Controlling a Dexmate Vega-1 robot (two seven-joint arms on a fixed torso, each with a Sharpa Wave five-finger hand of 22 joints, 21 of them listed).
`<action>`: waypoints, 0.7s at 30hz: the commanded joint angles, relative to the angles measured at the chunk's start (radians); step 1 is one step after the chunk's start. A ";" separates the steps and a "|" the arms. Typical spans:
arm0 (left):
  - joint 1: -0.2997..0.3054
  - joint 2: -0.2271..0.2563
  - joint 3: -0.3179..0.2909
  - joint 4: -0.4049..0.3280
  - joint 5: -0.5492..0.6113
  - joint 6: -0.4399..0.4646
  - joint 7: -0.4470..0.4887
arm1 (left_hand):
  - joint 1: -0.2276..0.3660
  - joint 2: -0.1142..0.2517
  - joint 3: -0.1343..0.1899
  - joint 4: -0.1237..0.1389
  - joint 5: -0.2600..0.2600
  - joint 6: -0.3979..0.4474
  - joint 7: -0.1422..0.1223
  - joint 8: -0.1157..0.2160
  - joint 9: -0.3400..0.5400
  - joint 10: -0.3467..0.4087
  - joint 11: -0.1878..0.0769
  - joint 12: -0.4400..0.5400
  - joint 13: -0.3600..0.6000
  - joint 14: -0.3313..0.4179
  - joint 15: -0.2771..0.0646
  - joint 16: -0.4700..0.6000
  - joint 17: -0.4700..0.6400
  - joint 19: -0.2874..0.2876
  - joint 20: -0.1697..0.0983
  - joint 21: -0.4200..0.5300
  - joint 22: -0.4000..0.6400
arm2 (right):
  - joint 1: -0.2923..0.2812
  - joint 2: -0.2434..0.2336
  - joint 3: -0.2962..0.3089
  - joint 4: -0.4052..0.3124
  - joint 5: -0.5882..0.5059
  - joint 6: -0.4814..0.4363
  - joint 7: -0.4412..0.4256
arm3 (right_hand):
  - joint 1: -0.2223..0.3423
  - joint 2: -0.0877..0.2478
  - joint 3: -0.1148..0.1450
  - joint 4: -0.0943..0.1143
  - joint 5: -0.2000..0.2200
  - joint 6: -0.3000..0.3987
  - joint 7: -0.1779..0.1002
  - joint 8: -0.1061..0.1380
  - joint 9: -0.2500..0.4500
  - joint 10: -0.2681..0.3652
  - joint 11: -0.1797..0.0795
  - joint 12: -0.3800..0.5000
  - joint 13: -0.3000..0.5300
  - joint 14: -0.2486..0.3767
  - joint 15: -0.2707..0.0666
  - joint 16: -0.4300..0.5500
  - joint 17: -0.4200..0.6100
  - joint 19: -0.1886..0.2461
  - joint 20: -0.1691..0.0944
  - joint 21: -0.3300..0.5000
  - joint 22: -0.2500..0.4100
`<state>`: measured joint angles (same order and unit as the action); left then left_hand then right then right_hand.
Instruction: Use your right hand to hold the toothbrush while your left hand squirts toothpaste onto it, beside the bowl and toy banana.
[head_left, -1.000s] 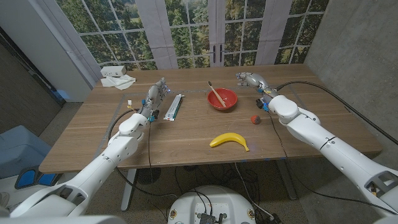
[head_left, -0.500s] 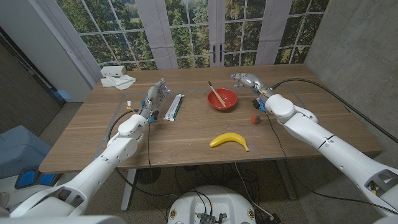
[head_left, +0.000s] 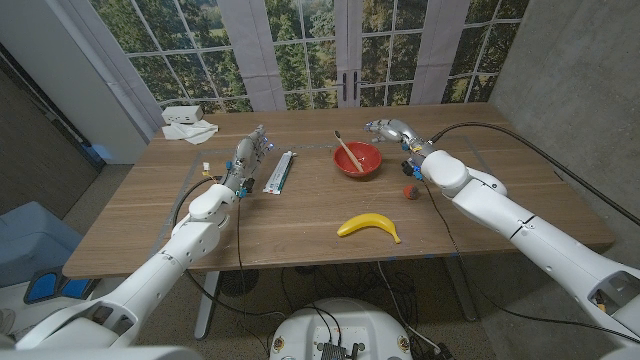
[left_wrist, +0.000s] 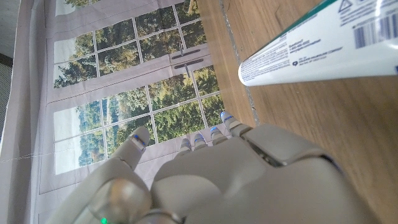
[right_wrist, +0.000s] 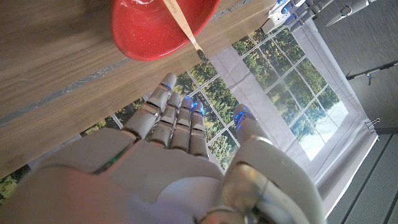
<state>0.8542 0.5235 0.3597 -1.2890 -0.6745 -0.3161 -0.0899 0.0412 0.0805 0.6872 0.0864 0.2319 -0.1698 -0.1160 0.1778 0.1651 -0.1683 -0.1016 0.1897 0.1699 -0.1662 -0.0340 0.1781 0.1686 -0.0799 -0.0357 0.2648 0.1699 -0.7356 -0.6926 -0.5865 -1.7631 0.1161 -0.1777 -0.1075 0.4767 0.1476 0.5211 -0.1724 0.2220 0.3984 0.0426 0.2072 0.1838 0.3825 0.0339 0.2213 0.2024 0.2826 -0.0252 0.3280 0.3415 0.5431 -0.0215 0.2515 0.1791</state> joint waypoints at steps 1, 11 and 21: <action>0.003 0.002 -0.004 0.008 -0.004 -0.012 -0.009 | -0.007 0.079 0.002 -0.003 0.003 -0.004 0.006 0.003 0.005 -0.070 0.005 0.001 0.004 -0.044 -0.079 0.001 0.003 0.003 -0.091 -0.001 0.003 | 0.017 0.000 -0.031 -0.059 -0.054 -0.111 -0.005 | 0.009 -0.006 -0.006 0.001 -0.005 0.007 -0.004 0.002 0.005 -0.006 -0.005 -0.001 0.006 -0.003 0.002 0.002 0.006 -0.001 0.000 0.002 0.003; 0.007 0.005 -0.008 0.010 -0.009 -0.016 -0.014 | -0.008 0.080 0.003 -0.004 0.003 -0.004 0.006 0.003 0.005 -0.068 0.005 0.001 0.004 -0.044 -0.079 0.001 0.002 0.005 -0.091 -0.004 0.003 | 0.062 -0.003 -0.066 -0.083 -0.058 -0.201 0.056 | 0.019 0.001 -0.010 0.008 -0.006 -0.001 0.000 -0.003 0.005 0.031 0.009 0.013 0.008 -0.002 0.005 0.005 0.012 -0.009 0.008 -0.003 0.004; 0.012 0.008 -0.012 0.010 -0.013 -0.021 -0.020 | -0.008 0.079 0.003 -0.004 0.003 -0.007 0.006 0.001 0.005 -0.068 0.005 0.001 0.004 -0.043 -0.079 0.001 0.002 0.006 -0.091 -0.007 0.003 | 0.093 0.007 -0.111 -0.114 -0.107 -0.300 0.055 | 0.031 0.011 -0.019 0.014 -0.006 0.048 0.013 0.012 0.007 0.066 0.012 0.023 0.013 -0.028 -0.005 -0.001 0.021 -0.034 0.005 -0.016 0.004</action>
<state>0.8608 0.5278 0.3520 -1.2799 -0.6826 -0.3310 -0.1026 0.0412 0.0805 0.6872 0.0864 0.2319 -0.1698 -0.1160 0.1778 0.1651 -0.1683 -0.1016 0.1897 0.1699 -0.1662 -0.0340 0.1781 0.1675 -0.0800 -0.0357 0.2587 0.1700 -0.6788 -0.6949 -0.6509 -1.8425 0.0533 -0.3703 -0.0634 0.4978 0.1503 0.5063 -0.1599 0.2176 0.4275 0.0540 0.2111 0.1889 0.4360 0.0448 0.2369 0.2123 0.2617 -0.0272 0.3279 0.3586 0.5192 -0.0125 0.2431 0.1790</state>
